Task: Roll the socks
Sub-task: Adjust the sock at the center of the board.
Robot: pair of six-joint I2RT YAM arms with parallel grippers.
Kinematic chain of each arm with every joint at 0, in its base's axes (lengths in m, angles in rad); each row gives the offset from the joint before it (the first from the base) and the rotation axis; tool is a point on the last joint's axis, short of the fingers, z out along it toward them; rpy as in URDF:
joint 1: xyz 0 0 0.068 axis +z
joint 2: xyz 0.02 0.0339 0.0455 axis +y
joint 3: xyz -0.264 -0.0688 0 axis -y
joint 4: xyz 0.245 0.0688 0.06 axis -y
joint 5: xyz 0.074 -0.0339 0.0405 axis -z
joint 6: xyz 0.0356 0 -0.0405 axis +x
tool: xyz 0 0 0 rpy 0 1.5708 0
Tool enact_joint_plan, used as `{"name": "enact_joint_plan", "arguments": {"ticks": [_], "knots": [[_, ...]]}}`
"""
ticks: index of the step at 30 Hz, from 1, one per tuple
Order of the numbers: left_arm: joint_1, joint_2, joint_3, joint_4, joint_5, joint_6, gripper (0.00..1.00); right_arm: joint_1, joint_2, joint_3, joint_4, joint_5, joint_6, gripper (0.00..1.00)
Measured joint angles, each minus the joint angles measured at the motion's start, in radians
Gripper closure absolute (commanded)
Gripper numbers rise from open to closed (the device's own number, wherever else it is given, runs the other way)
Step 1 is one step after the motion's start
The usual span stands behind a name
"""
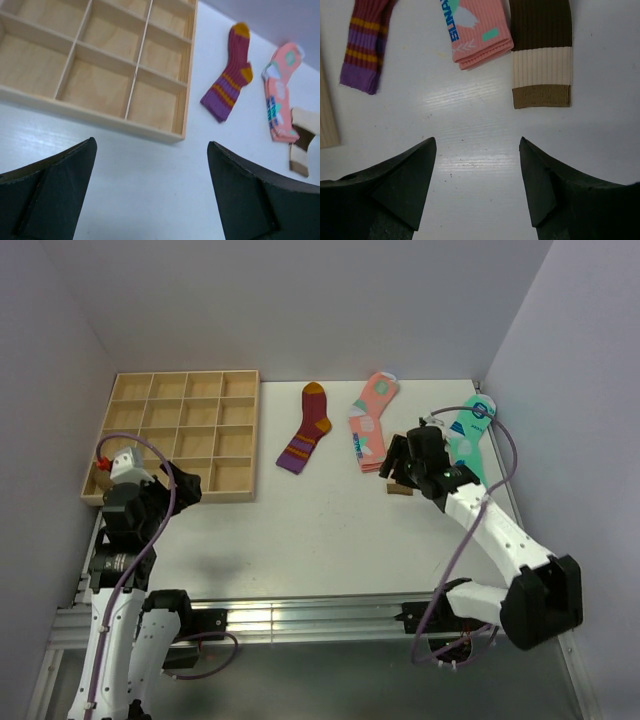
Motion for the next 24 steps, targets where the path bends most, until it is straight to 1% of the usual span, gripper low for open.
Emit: {"name": "enact_joint_plan", "arguments": {"ticks": [3, 12, 16, 21, 24], "knots": [[-0.024, -0.020, -0.035, -0.025, 0.000, 0.000, 0.03, -0.018, 0.110, 0.035, 0.010, -0.026, 0.001, 0.26], [-0.062, -0.058, -0.038, -0.009, 0.002, -0.002, 0.03, -0.035, 0.361, 0.156, 0.086, -0.059, -0.015, 0.26], [-0.063, -0.058, -0.038, -0.009, 0.004, -0.002, 0.03, -0.092, 0.425, 0.154, 0.116, -0.067, -0.014, 0.26], [-0.063, -0.053, -0.038, -0.008, 0.018, -0.002, 0.04, -0.174, 0.495, 0.150, 0.151, -0.120, -0.014, 0.26], [-0.063, -0.042, -0.038, -0.003, 0.025, -0.001, 0.04, -0.188, 0.541, 0.146, 0.156, -0.152, -0.012, 0.26]]}}
